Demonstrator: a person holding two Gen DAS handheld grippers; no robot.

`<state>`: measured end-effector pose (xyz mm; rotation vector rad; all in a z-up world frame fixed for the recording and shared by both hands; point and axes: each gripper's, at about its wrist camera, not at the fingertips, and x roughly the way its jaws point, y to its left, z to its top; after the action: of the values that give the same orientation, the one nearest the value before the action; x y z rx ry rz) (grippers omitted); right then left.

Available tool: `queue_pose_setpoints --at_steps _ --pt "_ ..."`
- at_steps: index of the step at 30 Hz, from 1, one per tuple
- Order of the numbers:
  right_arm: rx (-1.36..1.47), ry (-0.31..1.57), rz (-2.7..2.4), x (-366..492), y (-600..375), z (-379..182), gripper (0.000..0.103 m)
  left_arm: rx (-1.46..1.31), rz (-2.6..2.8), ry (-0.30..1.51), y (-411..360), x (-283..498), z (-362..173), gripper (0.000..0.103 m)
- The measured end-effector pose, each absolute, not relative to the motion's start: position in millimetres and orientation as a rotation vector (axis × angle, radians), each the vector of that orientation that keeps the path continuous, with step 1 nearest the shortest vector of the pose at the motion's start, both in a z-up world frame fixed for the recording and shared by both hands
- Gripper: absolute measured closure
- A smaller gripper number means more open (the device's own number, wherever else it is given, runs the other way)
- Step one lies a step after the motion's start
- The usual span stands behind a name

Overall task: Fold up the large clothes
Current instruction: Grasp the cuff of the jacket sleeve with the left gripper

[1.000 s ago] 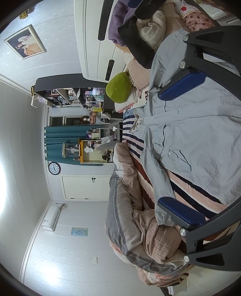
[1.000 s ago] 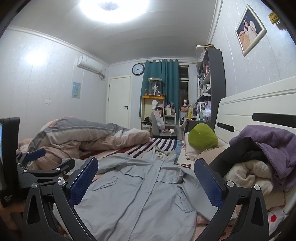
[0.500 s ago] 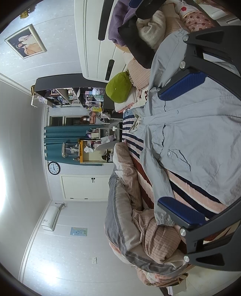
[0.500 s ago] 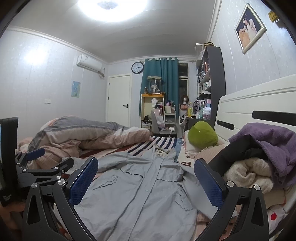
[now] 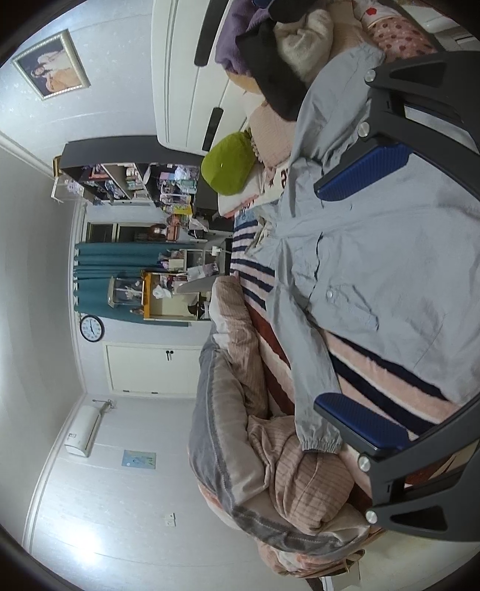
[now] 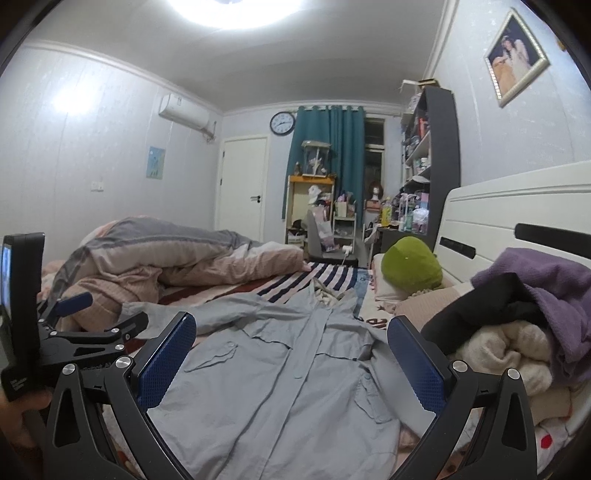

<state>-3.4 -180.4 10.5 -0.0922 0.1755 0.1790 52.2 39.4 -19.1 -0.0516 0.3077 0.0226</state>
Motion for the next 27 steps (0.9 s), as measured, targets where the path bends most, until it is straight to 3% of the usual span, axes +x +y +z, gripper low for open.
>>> queue_pose_setpoints --at_steps 9,19,27 --pt "-0.035 0.250 0.264 62 -164 4 0.000 -0.030 0.094 0.400 87 121 -39 0.001" --pt "-0.032 0.483 0.084 159 -188 -96 0.000 -0.143 0.265 0.554 200 200 -119 0.001" --pt "0.004 0.398 0.096 171 -204 -81 0.000 -0.373 0.211 0.619 286 221 -167 0.002"
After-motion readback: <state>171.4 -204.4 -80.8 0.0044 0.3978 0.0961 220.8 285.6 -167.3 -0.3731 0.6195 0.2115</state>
